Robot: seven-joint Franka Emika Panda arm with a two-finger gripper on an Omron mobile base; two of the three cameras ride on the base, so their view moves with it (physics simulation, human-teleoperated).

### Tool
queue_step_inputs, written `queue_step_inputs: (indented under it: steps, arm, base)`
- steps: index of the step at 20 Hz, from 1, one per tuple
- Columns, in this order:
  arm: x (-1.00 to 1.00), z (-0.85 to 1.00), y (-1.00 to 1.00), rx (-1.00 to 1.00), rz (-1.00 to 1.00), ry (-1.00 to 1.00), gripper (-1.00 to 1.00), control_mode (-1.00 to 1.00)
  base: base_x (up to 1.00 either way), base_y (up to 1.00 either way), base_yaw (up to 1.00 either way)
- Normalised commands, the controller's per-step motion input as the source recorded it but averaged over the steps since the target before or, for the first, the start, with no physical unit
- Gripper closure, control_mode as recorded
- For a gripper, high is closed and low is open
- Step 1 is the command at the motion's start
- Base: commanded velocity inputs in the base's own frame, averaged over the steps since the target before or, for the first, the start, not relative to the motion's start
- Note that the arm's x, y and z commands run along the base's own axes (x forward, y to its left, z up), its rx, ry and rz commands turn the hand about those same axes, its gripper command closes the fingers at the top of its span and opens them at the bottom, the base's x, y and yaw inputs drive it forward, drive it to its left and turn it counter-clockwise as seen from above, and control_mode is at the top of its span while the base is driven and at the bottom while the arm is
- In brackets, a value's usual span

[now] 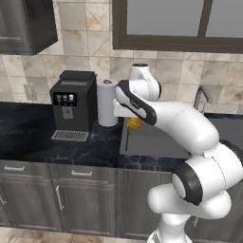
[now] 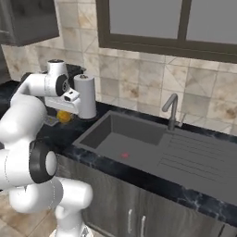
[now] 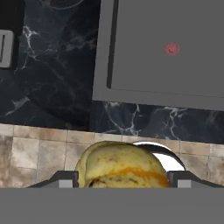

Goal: Turn on the sink faucet. Then move the squash from the counter to the sink. Turn off the sink. Move the vegetable from the sink to the pot next to the stove. Finally move the pot to the rear left burner.

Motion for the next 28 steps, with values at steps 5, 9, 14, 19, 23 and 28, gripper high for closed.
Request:
queue_step_inputs:
  steps: [5, 9, 14, 19, 23, 28]
  arm:
    - [0.0, 0.0, 0.0, 0.0, 0.0, 0.0, 1.0, 1.0]
    - [0.0, 0.0, 0.0, 0.0, 0.0, 0.0, 1.0, 1.0]
    - [0.0, 0.0, 0.0, 0.0, 0.0, 0.0, 1.0, 1.0]
    - [0.0, 0.0, 0.0, 0.0, 0.0, 0.0, 1.0, 1.0]
    - [0.0, 0.0, 0.0, 0.0, 0.0, 0.0, 1.0, 1.0]
    - [0.0, 0.0, 0.0, 0.0, 0.0, 0.0, 1.0, 1.0]
  base:
    - [-0.22, 0.43, 0.39]
    - [-0.18, 0.45, 0.41]
    - [-0.18, 0.52, 0.41]
    - [-0.17, 0.59, 0.4]
    - [-0.18, 0.61, 0.4]
    - [-0.24, 0.45, 0.42]
